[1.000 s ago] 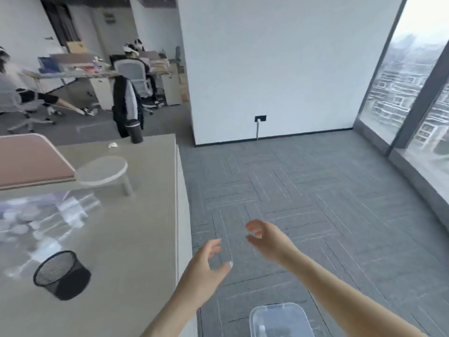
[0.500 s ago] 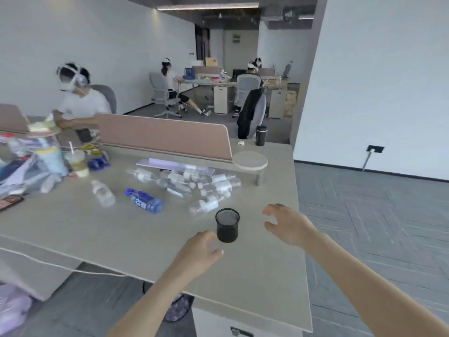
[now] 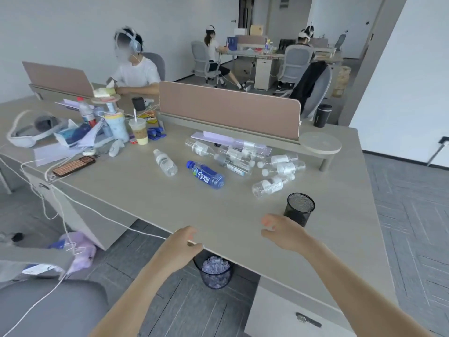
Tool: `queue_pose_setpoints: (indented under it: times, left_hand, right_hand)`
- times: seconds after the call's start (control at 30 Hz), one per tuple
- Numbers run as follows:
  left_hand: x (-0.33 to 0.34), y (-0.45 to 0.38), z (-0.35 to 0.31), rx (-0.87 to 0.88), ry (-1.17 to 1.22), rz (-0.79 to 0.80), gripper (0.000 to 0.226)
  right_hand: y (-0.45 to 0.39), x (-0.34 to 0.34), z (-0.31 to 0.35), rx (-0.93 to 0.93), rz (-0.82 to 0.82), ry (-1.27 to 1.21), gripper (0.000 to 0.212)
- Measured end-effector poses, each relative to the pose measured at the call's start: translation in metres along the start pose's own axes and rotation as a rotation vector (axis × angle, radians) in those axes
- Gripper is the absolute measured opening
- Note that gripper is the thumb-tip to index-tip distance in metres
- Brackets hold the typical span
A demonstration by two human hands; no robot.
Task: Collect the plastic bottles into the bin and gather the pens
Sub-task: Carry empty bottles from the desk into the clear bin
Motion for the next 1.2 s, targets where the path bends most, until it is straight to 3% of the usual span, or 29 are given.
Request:
queue_pose_setpoints:
  times: [0.3,0.5,0.73,0.93,1.2]
  left_hand:
    - [-0.022,-0.078,0.065,-0.128,0.028,0.038,0.052]
    - [-0.062,-0.152,0.094,-0.181,0.062,-0.011,0.05]
    - [-0.104,-0.229,0.145,-0.229,0.085,-0.008,0.048]
    - [-0.141,-0.315,0.17,-0.102,0.056,0.063,0.049]
    - [-0.187,-0.411,0.191,0.164,-0.299,0.238,0.055]
  right_hand:
    - [-0.106,0.033,0.04,0.006,0.124,-0.002,0.038]
    - [-0.189,0.031,0.077,0.002,0.121,0.023,0.039]
    - [-0.257,0.033,0.111,0.012,0.083,0.17,0.054]
    - [-0.312,0.047,0.149,0.081,-0.065,0.141,0.068]
    - [-0.374,0.082,0.173,0.27,-0.1,0.22,0.079]
Point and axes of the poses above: each hand's wrist, its own y-axis away from the middle knuckle, its own x-axis out of the palm, z = x × y, the point moved 9 cm from there along -y, towards the middle knuckle, and after that the axes turned 4 degrees about x, right-handed, at the moved point
